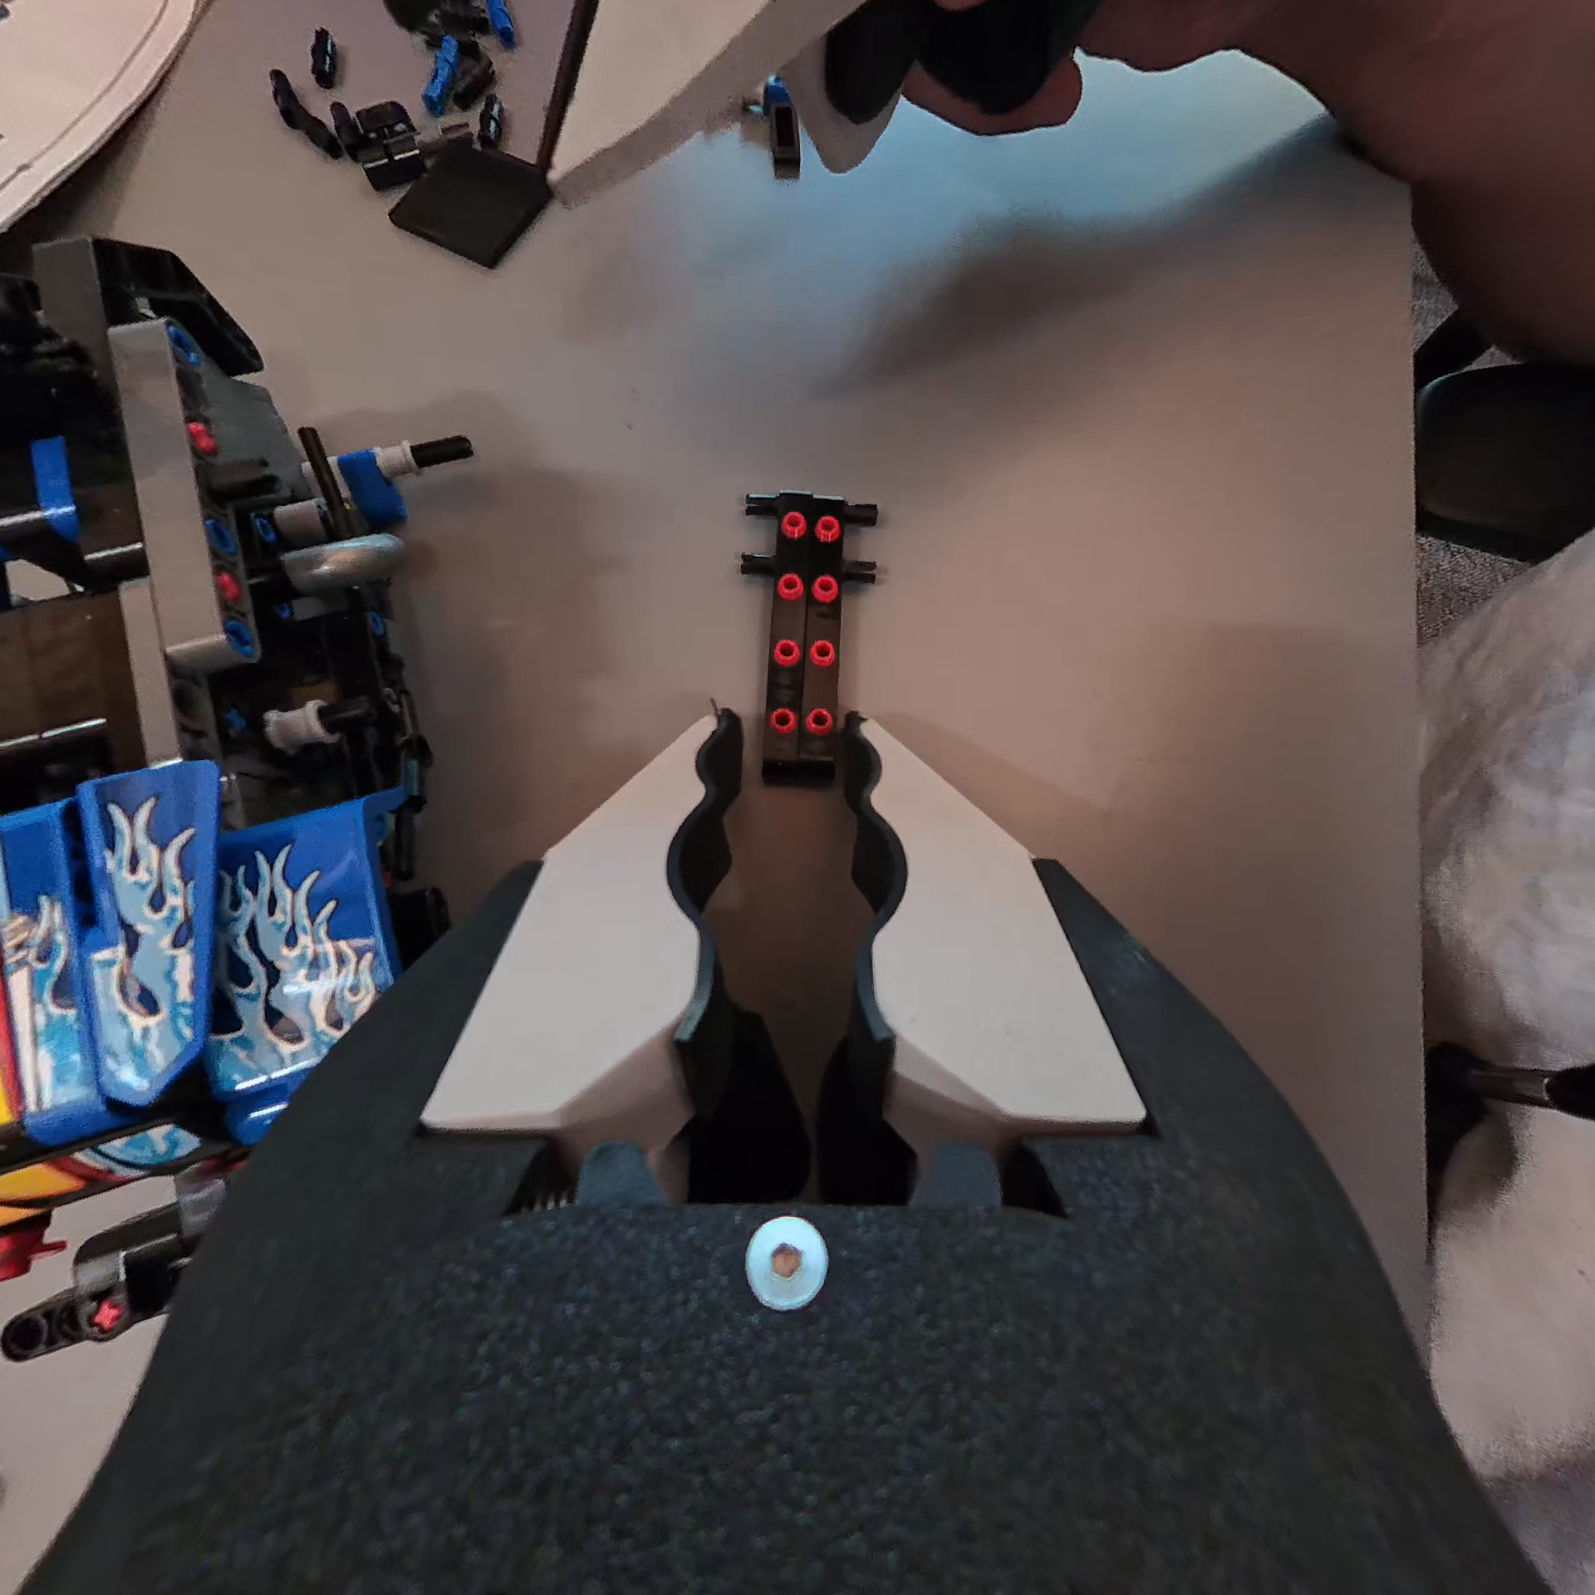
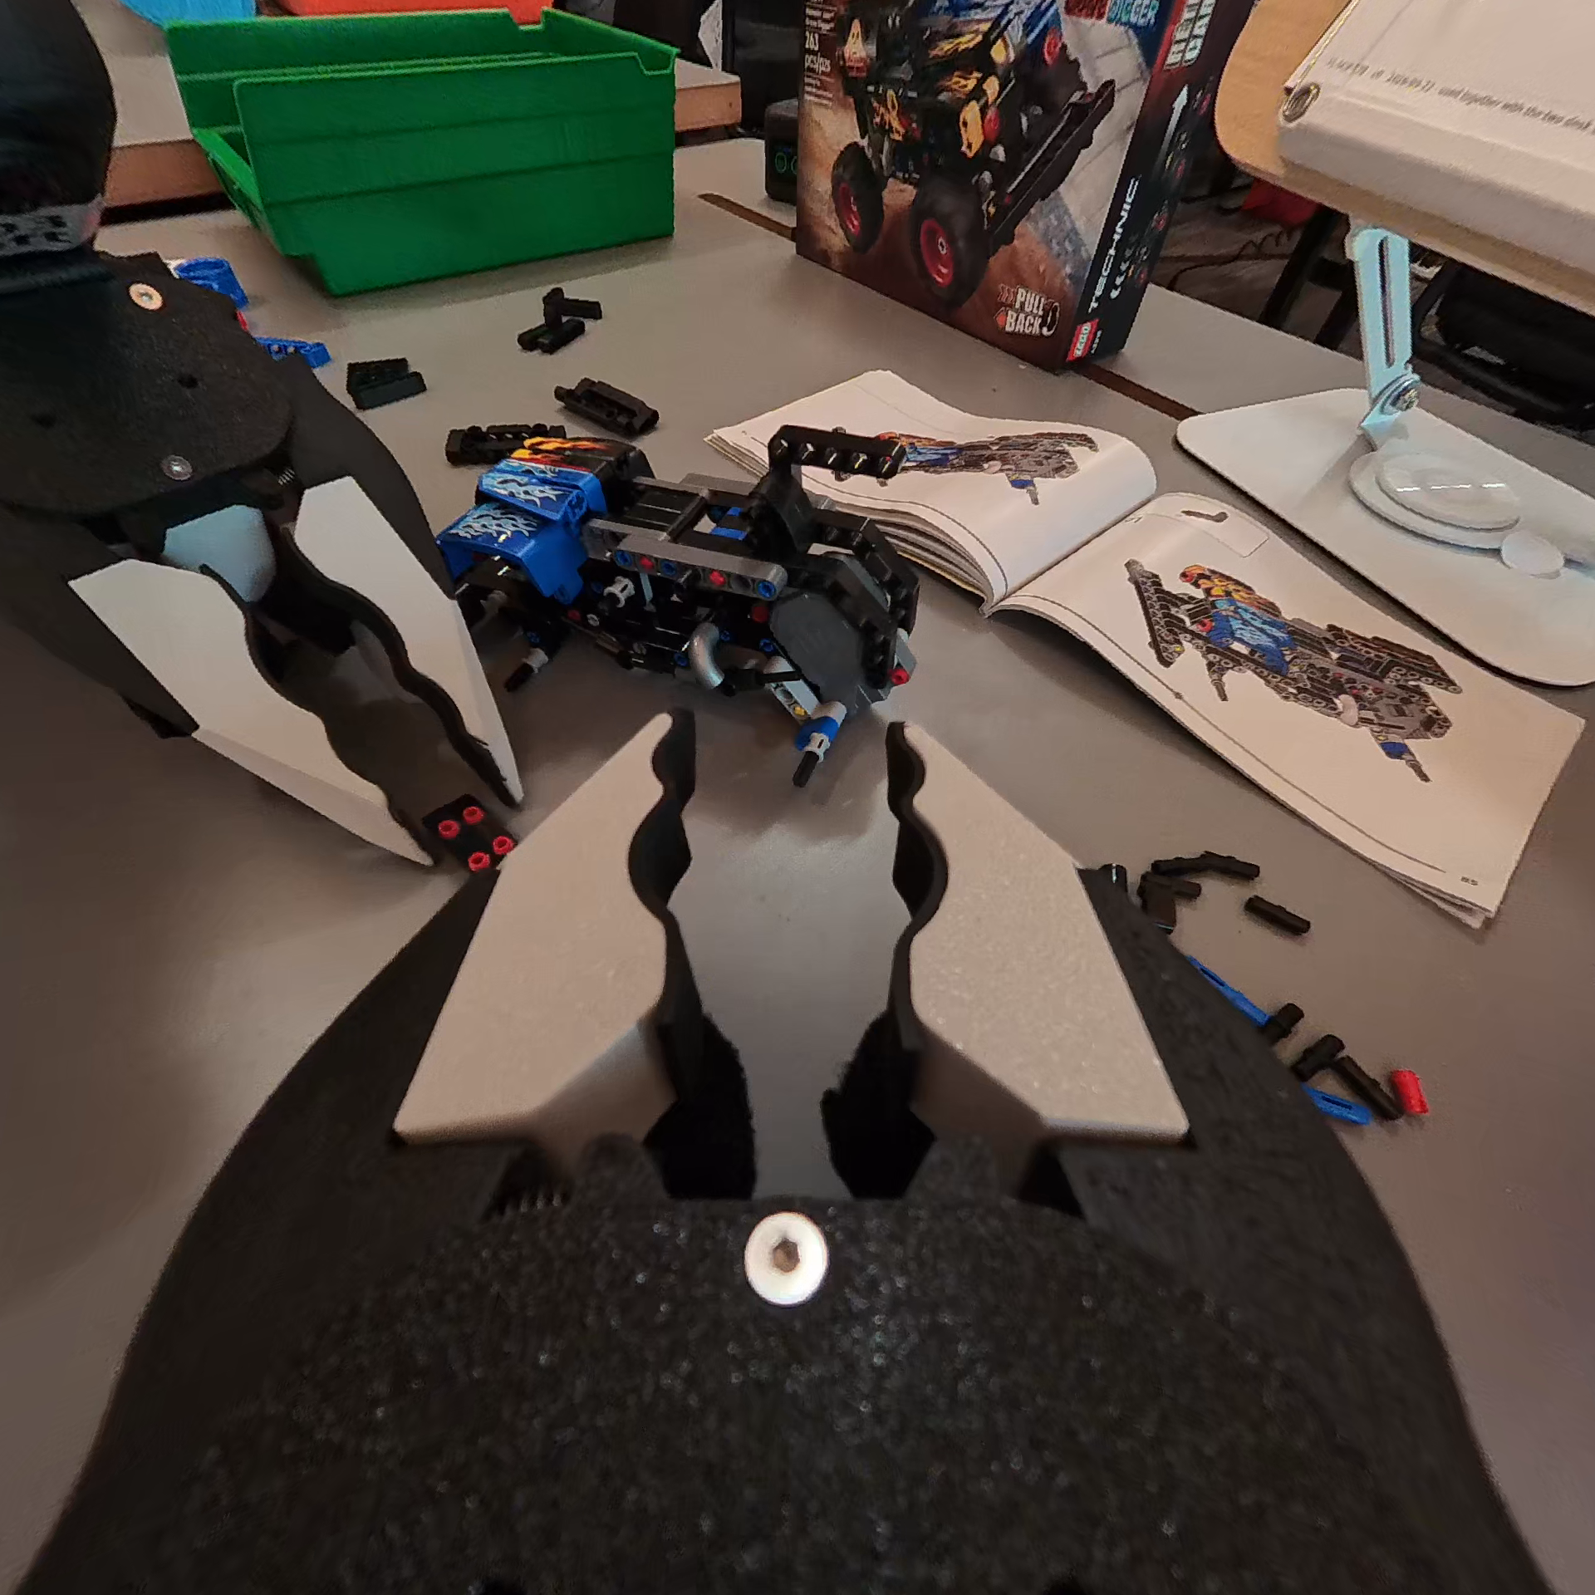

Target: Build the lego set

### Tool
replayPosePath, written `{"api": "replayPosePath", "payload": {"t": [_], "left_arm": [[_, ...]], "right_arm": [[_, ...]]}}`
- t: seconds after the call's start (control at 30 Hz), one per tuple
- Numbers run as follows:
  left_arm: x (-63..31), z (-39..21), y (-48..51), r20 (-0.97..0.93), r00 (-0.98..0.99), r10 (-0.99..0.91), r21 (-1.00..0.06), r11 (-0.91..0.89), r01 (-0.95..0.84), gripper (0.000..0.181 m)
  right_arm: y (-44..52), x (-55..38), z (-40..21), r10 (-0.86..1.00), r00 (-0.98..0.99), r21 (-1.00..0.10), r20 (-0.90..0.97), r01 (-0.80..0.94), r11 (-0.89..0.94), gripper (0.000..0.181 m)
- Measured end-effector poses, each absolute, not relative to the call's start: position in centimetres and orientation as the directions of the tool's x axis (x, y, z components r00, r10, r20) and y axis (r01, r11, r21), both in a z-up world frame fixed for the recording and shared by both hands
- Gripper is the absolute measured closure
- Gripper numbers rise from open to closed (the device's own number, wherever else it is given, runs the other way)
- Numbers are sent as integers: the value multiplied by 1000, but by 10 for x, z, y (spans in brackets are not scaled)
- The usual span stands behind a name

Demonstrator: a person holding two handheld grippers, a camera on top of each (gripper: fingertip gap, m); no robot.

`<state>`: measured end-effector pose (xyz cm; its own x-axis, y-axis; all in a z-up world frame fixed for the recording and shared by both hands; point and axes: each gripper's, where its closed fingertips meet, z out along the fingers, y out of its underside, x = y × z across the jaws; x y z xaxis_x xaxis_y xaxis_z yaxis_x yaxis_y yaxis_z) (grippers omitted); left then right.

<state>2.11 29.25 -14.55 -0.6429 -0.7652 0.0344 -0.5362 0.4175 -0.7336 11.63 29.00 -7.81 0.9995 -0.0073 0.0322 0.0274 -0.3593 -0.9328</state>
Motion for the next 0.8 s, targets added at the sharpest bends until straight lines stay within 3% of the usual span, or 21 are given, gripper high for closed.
{"api": "replayPosePath", "payload": {"t": [0.03, 0.27, 0.43, 0.63, 0.8], "left_arm": [[20, -145, 291, 38, -648, -761, -734, 419, -535, 166], [19, -132, 290, 41, -664, -747, -776, 394, -492, 166], [31, -93, 317, -74, -617, -784, -807, 410, -424, 167], [45, -52, 353, -18, -552, -833, -798, 345, -495, 167], [69, -58, 370, -15, -490, -872, -739, 340, -582, 167]], "right_arm": [[290, 116, -79, -6, 999, -932, 32, 28, -362, 137], [290, 120, -78, -19, 998, -930, 58, 47, -365, 138], [286, 130, -61, 10, 997, -925, 78, 76, -371, 140], [307, 131, -37, 318, 912, -801, 259, 387, -457, 126], [345, 131, -56, 582, 798, -772, 158, 467, -430, 107]]}}
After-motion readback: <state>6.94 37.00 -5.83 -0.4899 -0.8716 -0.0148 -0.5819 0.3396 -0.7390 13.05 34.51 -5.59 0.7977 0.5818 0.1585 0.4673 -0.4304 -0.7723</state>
